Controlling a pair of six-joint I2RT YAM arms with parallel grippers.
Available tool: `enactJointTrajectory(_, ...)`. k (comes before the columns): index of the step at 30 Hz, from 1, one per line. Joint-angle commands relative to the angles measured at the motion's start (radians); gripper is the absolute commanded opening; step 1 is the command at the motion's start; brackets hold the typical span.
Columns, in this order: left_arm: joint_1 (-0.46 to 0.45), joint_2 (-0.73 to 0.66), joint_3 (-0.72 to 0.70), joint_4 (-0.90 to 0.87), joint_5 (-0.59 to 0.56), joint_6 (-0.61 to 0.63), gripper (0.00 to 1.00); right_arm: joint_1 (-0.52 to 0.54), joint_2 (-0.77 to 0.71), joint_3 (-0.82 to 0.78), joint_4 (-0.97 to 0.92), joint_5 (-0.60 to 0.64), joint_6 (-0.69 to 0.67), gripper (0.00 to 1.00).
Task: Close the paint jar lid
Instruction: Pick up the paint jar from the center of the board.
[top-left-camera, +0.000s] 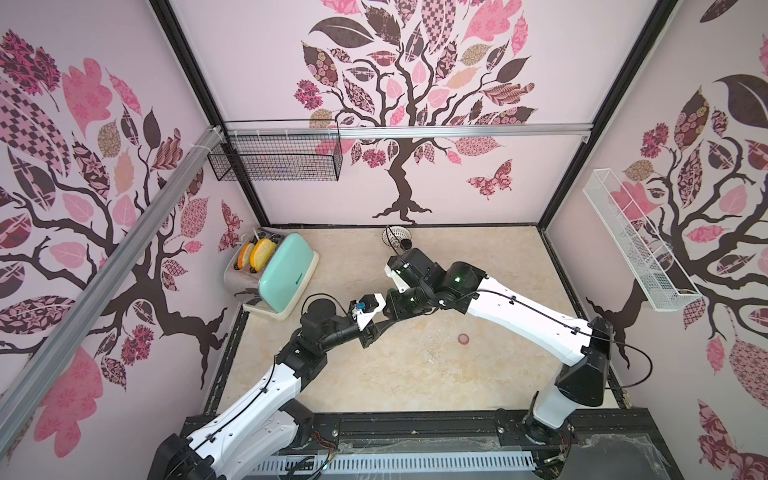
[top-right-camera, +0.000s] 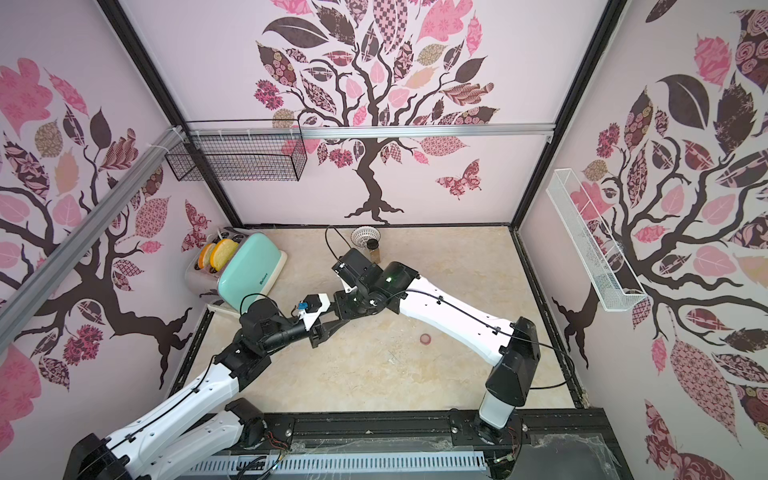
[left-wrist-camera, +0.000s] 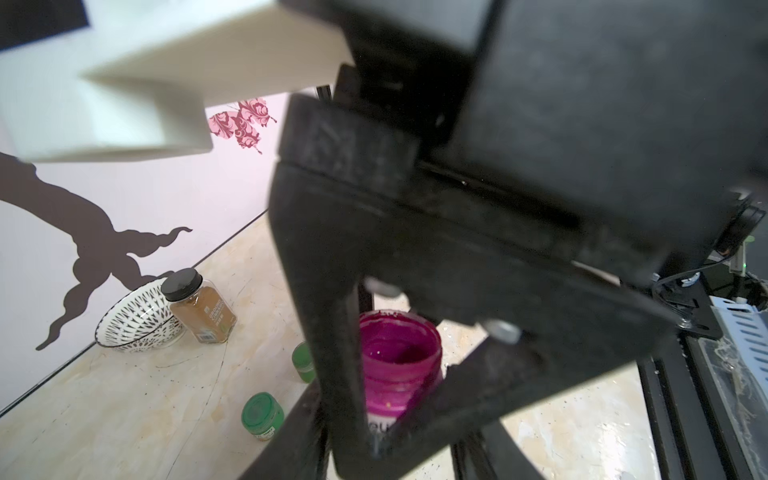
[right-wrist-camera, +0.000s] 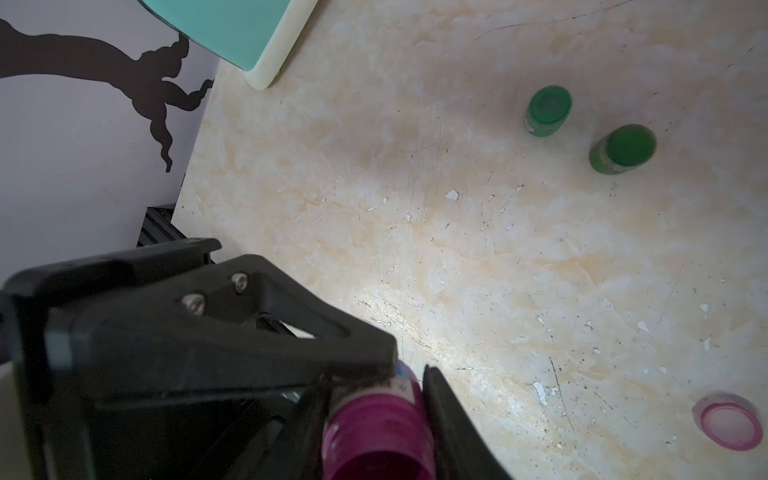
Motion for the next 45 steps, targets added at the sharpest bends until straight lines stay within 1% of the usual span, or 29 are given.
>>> enactJointTrajectory(1, -0.002, -0.001, 0.024, -0.009, 0.007, 0.011, 0.4, 0.007, 0.011, 0.037, 0.012, 0.001, 0.01, 0.36)
enactJointTrajectory(6, -0.002, 0.005, 0.027, -0.015, 0.012, 0.016, 0.36, 0.008, 0.011, 0.034, 0.018, -0.007, 0.017, 0.36)
enactJointTrajectory(8, -0.003, 0.007, 0.028, -0.017, 0.015, 0.019, 0.31, 0.01, 0.011, 0.031, 0.02, -0.006, 0.017, 0.36)
enactJointTrajectory(13, -0.002, 0.009, 0.031, -0.017, 0.018, 0.02, 0.26, 0.01, 0.01, 0.029, 0.024, -0.004, 0.018, 0.4)
enactJointTrajectory(15, -0.002, 0.007, 0.028, -0.017, 0.019, 0.023, 0.24, 0.01, 0.009, 0.029, 0.024, -0.001, 0.015, 0.45)
enactJointTrajectory(19, -0.003, -0.004, 0.025, -0.017, 0.019, 0.033, 0.24, 0.01, -0.003, 0.029, 0.023, 0.037, -0.001, 0.62)
enactJointTrajectory(20, -0.003, -0.006, 0.025, -0.017, 0.021, 0.036, 0.24, 0.01, -0.01, 0.031, 0.021, 0.058, -0.01, 0.65)
enactJointTrajectory(25, -0.003, -0.023, 0.018, -0.012, 0.022, 0.048, 0.24, 0.006, -0.078, 0.03, 0.024, 0.161, -0.061, 0.72)
enactJointTrajectory(28, -0.002, -0.029, 0.014, -0.008, 0.025, 0.049, 0.23, -0.008, -0.145, 0.01, 0.037, 0.217, -0.086, 0.75)
enactJointTrajectory(31, -0.002, -0.033, 0.01, -0.002, 0.028, 0.051, 0.23, -0.042, -0.223, -0.033, 0.054, 0.245, -0.09, 0.76)
enactJointTrajectory(36, -0.003, -0.038, 0.006, 0.007, 0.032, 0.051, 0.23, -0.143, -0.346, -0.148, 0.076, 0.253, -0.09, 0.77)
enactJointTrajectory(41, -0.002, -0.043, 0.003, 0.008, 0.033, 0.056, 0.23, -0.254, -0.388, -0.285, 0.046, 0.296, -0.105, 0.81)
enactJointTrajectory(45, -0.003, -0.048, 0.001, 0.009, 0.038, 0.058, 0.23, -0.347, -0.382, -0.429, 0.076, 0.277, -0.107, 0.82)
